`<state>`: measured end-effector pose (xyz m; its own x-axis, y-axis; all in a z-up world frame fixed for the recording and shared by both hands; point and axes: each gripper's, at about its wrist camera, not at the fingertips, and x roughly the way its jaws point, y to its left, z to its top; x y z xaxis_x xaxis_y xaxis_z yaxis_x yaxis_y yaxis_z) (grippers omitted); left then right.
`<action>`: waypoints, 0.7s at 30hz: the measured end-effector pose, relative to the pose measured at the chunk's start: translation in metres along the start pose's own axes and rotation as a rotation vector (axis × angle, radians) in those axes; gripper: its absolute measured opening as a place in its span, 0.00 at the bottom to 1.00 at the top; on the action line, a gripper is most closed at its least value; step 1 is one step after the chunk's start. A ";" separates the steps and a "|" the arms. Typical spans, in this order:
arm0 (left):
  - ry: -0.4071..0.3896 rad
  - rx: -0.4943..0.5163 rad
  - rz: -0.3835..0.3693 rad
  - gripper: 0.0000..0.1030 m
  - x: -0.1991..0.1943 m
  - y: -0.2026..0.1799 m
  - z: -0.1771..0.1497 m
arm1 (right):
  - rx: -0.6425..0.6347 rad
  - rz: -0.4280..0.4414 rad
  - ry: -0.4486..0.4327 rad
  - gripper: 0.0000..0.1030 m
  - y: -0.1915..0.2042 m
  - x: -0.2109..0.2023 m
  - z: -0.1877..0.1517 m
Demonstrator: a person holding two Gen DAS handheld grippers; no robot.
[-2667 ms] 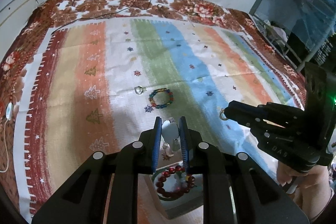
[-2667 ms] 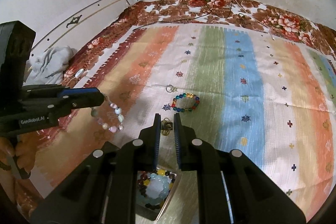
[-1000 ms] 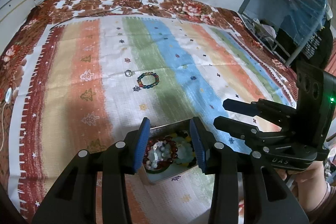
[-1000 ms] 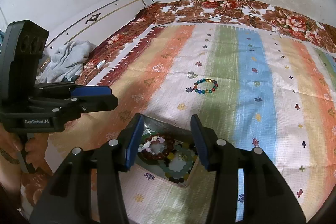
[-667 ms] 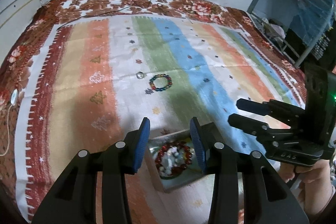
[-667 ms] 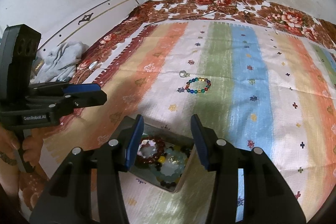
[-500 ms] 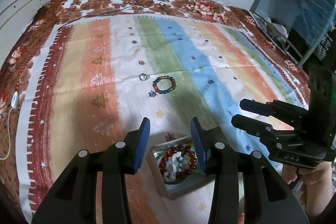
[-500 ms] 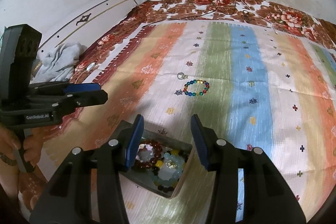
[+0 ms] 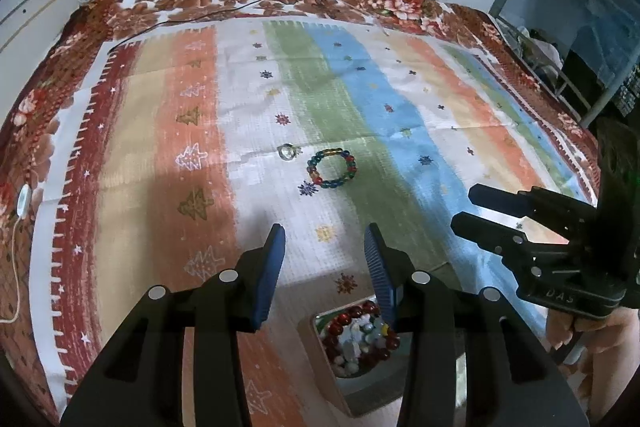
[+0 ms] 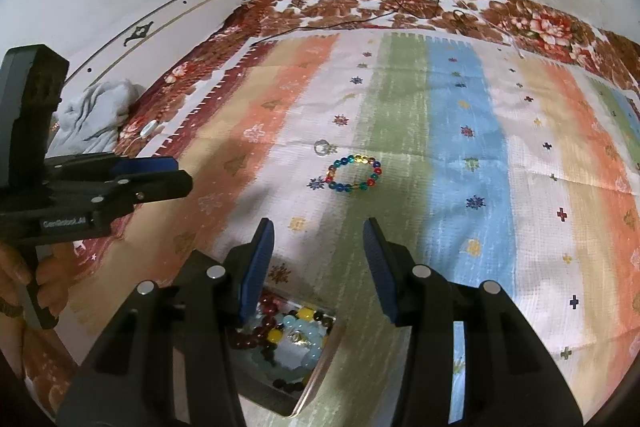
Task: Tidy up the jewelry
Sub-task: 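Move both open grippers toward the multicolour bead bracelet and silver ring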
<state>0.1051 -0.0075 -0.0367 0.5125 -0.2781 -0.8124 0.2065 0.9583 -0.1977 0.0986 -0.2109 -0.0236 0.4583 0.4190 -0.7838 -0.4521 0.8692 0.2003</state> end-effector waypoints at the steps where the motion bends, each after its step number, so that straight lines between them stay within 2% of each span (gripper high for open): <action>1: -0.011 -0.002 0.014 0.40 0.000 0.001 0.002 | -0.005 -0.002 0.001 0.46 0.000 0.000 0.001; 8: -0.037 -0.016 0.037 0.40 0.008 0.006 0.016 | -0.006 -0.016 0.000 0.46 -0.007 0.011 0.013; 21: 0.024 -0.017 0.086 0.40 0.057 0.022 0.044 | 0.034 -0.018 0.063 0.46 -0.029 0.050 0.031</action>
<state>0.1755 -0.0055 -0.0633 0.5078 -0.1937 -0.8394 0.1485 0.9795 -0.1362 0.1584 -0.2072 -0.0500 0.4164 0.3868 -0.8228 -0.4172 0.8854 0.2051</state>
